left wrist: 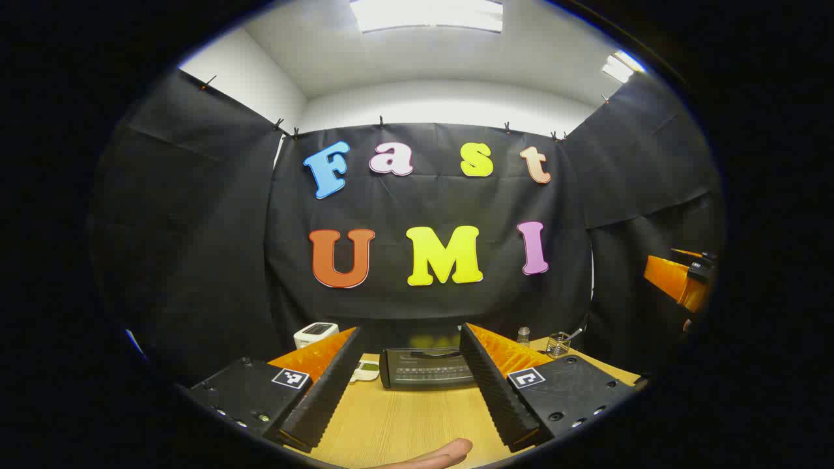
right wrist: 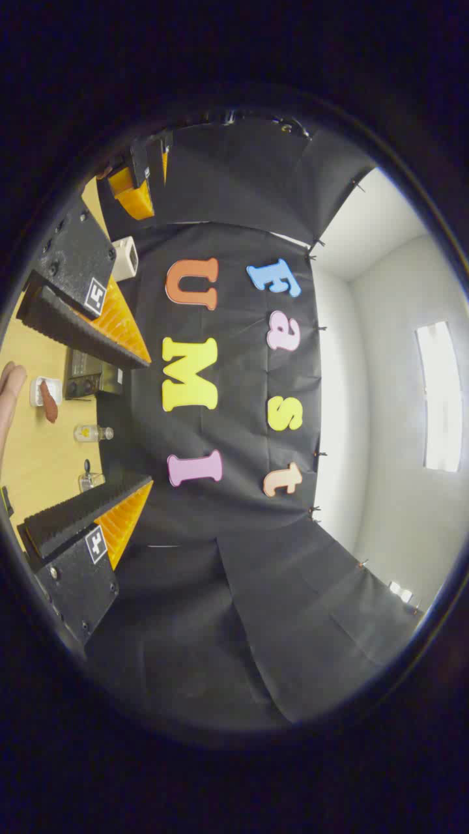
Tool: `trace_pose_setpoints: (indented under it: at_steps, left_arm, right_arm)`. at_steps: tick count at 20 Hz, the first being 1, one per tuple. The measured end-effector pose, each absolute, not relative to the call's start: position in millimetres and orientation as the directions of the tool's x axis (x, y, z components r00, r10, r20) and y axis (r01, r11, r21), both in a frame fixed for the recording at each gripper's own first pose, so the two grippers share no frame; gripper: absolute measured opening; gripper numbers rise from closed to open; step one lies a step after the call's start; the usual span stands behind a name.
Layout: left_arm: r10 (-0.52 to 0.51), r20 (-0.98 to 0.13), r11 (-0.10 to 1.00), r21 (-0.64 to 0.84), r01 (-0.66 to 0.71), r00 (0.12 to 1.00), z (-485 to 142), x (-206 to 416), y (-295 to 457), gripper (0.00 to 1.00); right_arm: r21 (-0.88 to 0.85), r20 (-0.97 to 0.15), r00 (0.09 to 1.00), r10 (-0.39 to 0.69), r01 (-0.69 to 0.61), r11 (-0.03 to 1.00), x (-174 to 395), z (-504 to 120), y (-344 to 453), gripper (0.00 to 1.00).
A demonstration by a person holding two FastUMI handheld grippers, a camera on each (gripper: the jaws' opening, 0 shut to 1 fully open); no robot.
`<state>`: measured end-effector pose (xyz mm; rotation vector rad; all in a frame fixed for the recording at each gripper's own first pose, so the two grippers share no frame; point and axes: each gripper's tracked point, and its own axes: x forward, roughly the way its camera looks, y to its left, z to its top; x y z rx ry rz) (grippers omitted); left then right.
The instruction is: Open the electric oven with the left hand, put the food in, and close the electric oven.
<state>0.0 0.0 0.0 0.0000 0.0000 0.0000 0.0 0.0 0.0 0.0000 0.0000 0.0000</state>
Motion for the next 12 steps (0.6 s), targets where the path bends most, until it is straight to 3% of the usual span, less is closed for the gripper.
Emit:
trace_pose_setpoints:
  at_steps: [12]
  left_arm:
    - [-0.046, -0.024, 0.998, -0.036, 0.045, 0.999, -8.6, 19.1, -12.2, 0.95]
  right_arm:
    - [0.024, 0.008, 1.0, 0.028, -0.028, 0.999, -4.8, -6.0, -5.3, 1.0]
